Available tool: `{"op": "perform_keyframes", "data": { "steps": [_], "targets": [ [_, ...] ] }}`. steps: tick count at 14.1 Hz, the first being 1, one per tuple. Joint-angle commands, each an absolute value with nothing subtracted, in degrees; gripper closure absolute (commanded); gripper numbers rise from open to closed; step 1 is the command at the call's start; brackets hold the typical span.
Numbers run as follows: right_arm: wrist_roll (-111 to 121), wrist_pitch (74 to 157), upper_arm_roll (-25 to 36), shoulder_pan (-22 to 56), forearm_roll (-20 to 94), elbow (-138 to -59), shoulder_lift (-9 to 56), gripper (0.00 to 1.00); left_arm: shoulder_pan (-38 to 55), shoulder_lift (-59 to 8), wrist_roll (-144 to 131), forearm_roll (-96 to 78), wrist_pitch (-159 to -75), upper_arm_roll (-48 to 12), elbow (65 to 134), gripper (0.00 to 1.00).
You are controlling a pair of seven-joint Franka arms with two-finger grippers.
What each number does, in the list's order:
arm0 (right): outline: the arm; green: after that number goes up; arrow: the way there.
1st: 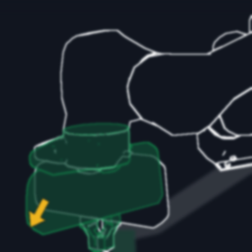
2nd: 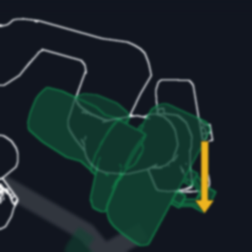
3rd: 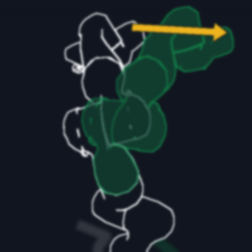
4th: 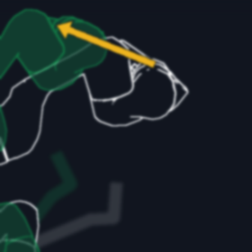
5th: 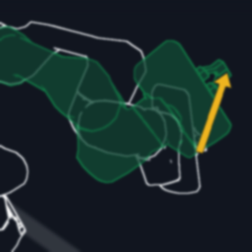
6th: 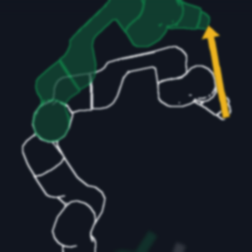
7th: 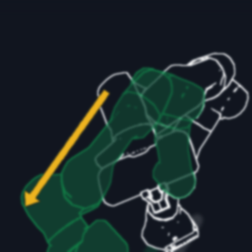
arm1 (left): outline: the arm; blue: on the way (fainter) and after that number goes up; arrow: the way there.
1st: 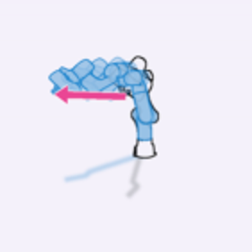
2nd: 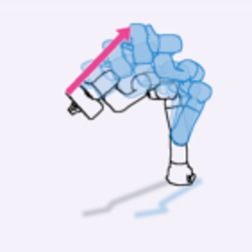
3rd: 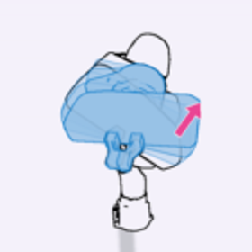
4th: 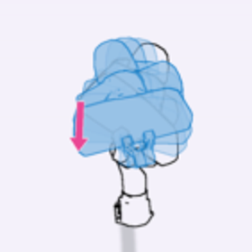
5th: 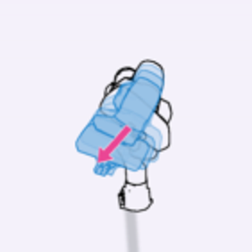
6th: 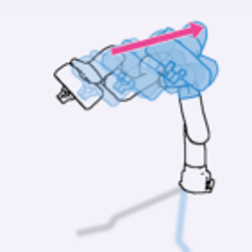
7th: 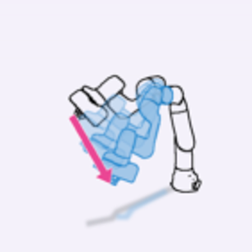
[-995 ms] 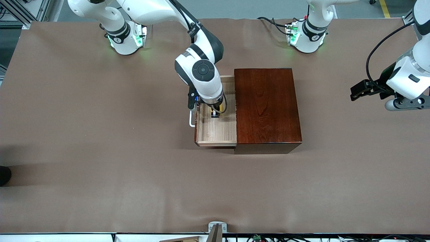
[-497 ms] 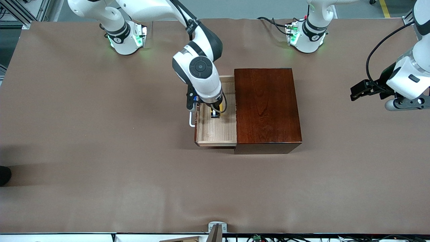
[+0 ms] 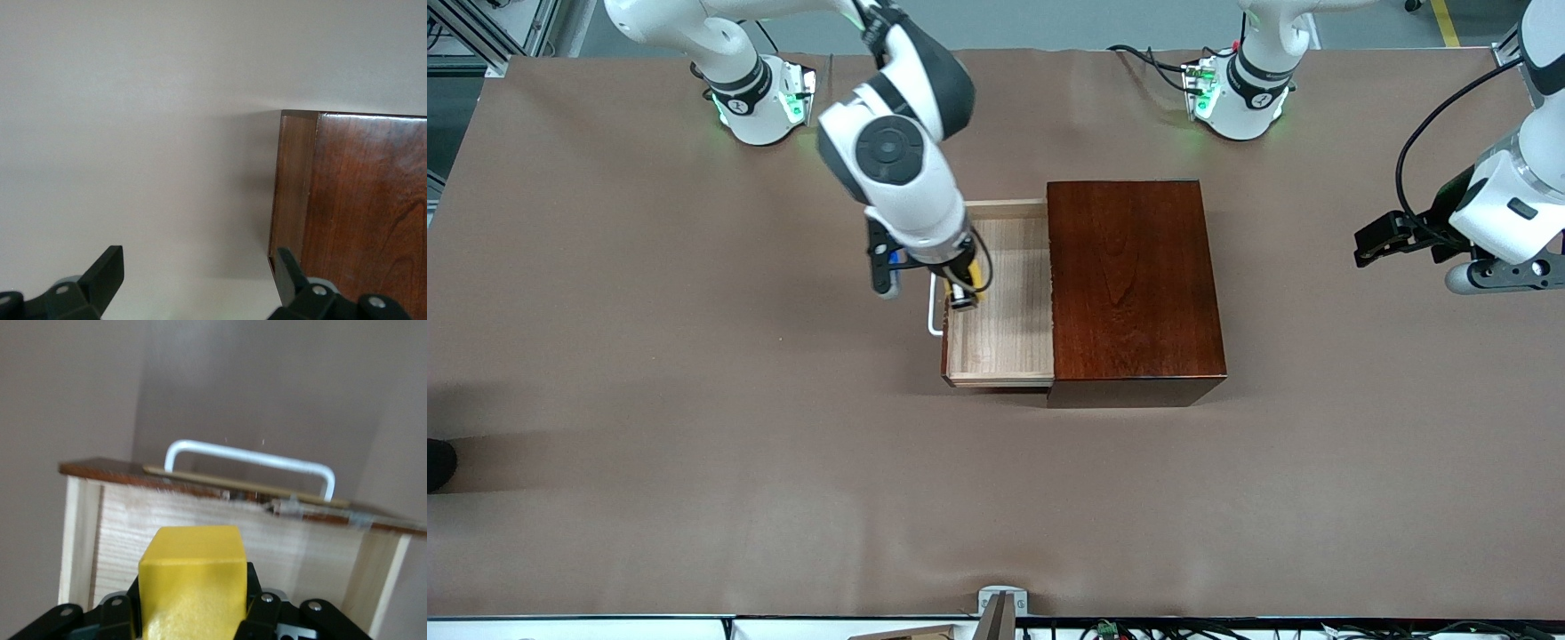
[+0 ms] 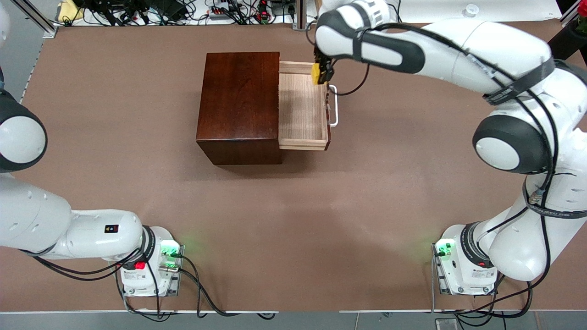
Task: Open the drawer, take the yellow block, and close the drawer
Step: 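Lift the yellow block out of the drawer with the right gripper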
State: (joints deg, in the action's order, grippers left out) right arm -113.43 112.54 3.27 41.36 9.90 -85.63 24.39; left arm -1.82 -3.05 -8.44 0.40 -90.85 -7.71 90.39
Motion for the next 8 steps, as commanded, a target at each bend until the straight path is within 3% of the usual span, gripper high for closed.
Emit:
{"op": "perform_keyframes", "data": {
  "steps": [1,6,8],
  "targets": [
    [-105.85,109.08,2.64,37.89,10.2,-86.66,21.28,1.0,-2.64,-1.94,-7.12,-0.18,-90.53,-8.0,90.0,0.0],
    [-90.48,102.41,2.64,31.57,10.2,-87.89,18.46,1.0,-1.67,-1.67,-7.73,-1.31,-88.16,-9.05,85.18,0.0],
    [-83.62,100.12,2.64,28.93,10.2,-87.98,17.84,1.0,-1.58,-1.67,-8.52,-2.55,-88.07,-12.55,84.03,0.0]
  ]
}}
